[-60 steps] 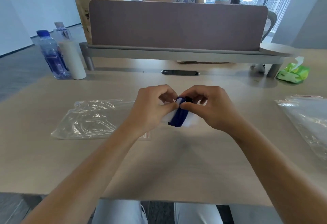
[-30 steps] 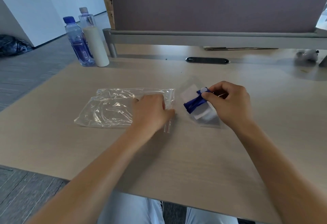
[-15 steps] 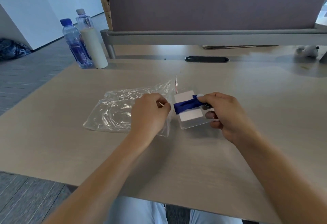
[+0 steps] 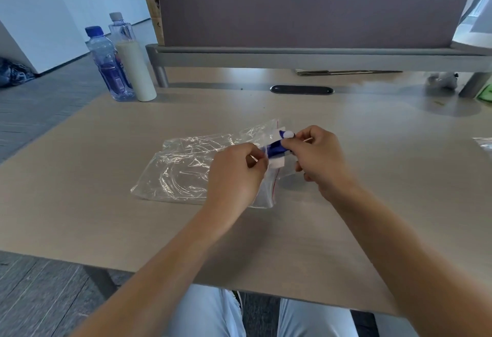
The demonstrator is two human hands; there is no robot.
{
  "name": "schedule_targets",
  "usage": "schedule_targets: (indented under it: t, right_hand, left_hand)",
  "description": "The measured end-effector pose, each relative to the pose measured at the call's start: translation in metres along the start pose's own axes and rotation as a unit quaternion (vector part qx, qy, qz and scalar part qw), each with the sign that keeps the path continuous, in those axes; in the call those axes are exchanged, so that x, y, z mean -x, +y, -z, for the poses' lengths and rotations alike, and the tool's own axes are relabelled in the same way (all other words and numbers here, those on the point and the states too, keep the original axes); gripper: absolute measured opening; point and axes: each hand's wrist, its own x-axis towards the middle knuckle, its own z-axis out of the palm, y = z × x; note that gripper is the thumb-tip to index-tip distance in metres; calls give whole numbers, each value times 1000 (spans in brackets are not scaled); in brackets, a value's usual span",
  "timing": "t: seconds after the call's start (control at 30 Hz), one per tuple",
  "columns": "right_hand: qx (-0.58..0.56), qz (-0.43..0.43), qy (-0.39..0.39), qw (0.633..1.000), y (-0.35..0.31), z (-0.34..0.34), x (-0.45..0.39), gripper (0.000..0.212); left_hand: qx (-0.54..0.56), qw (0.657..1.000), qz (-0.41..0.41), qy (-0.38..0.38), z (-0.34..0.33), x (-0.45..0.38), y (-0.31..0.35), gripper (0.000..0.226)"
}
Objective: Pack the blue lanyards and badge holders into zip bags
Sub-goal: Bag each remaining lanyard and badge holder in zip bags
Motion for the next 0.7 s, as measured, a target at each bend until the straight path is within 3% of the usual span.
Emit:
schedule_targets:
  t: [0.17, 0.33, 0.5, 0.57, 0.7]
  right_hand:
    - [17, -20, -96, 995, -3, -6, 15, 33]
    - [-11, -20, -129, 991, 8, 5, 24, 19]
    - [-15, 5, -192, 981, 16, 9, 29, 29]
    - [20, 39, -160, 986, 23, 10, 27, 24]
    - [126, 116, -18, 985, 34, 19, 24, 13]
  left_hand:
    - [6, 1000, -7, 20, 2, -1, 1, 9]
    - [50, 998, 36, 9, 6, -4, -3, 7]
    - [85, 995, 52, -24, 3, -6, 3, 11]
    - [89, 994, 59, -29, 2, -7, 2, 9]
    - [103, 989, 83, -68, 7, -8, 6, 7]
